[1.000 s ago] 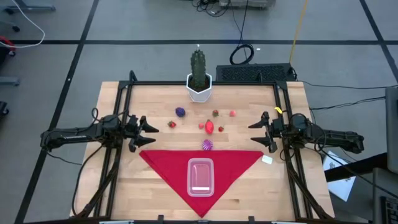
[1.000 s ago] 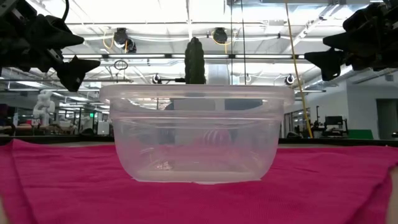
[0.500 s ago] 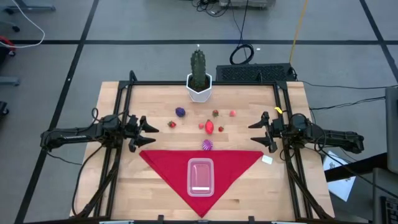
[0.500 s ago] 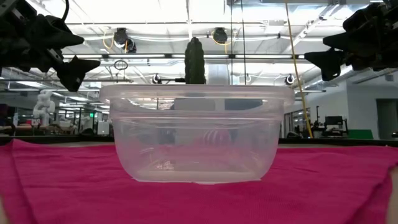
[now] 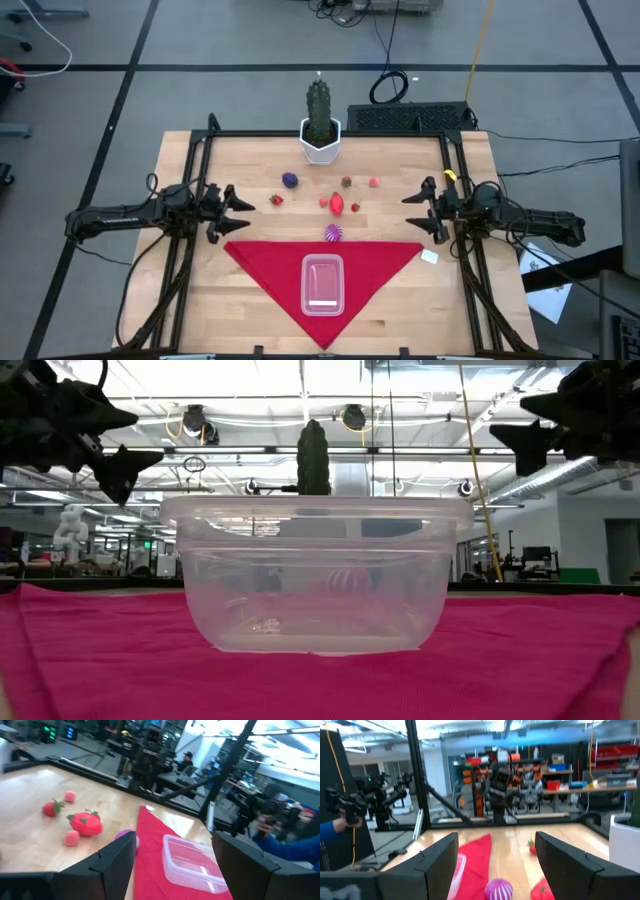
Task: Pick and placing Produce into tupperware
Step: Put the blackberry into the transparent bin
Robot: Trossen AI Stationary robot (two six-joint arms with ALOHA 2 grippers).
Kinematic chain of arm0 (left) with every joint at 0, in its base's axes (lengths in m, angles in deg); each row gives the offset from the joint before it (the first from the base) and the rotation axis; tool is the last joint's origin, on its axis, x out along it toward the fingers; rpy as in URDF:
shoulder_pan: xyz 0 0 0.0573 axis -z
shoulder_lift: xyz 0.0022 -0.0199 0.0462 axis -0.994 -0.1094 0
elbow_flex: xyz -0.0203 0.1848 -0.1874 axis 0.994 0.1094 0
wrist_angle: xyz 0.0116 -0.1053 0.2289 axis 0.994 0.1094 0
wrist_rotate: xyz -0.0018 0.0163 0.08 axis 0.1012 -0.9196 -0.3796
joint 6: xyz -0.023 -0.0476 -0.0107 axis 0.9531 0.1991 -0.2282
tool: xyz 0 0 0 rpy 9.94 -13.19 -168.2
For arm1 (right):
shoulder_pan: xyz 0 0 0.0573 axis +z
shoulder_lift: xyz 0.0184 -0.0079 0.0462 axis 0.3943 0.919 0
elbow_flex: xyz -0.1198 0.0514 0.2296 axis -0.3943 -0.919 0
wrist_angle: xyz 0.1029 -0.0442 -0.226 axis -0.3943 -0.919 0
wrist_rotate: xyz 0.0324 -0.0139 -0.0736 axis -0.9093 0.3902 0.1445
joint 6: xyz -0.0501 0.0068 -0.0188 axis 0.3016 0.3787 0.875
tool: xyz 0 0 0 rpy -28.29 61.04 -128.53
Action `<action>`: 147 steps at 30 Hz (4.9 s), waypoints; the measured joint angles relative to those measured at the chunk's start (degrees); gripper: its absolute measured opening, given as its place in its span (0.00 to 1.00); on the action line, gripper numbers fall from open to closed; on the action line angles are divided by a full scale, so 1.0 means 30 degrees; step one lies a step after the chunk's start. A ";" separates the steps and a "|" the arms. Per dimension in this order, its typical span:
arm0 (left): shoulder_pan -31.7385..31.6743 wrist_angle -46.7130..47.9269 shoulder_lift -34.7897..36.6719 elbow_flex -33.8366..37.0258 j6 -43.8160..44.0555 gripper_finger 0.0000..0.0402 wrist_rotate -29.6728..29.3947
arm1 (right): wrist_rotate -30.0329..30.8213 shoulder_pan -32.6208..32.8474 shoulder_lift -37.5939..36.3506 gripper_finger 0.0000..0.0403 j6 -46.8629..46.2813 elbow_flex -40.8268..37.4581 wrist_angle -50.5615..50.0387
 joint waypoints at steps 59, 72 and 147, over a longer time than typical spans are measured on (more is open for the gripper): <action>-0.0007 1.2675 -1.4083 -1.3236 -0.1890 0.66 -0.7810 | 1.0069 0.0036 1.8972 0.63 0.1780 1.9271 -2.0434; -0.0439 1.1155 -1.8499 -1.3236 -0.9888 0.66 -1.0154 | 1.0032 0.0036 1.8972 0.63 0.1909 1.9278 -1.9999; -0.6498 1.1474 -2.3439 -1.5973 -2.3533 0.66 -0.1259 | 0.9923 0.0029 1.8972 0.63 0.1078 1.9285 -1.7329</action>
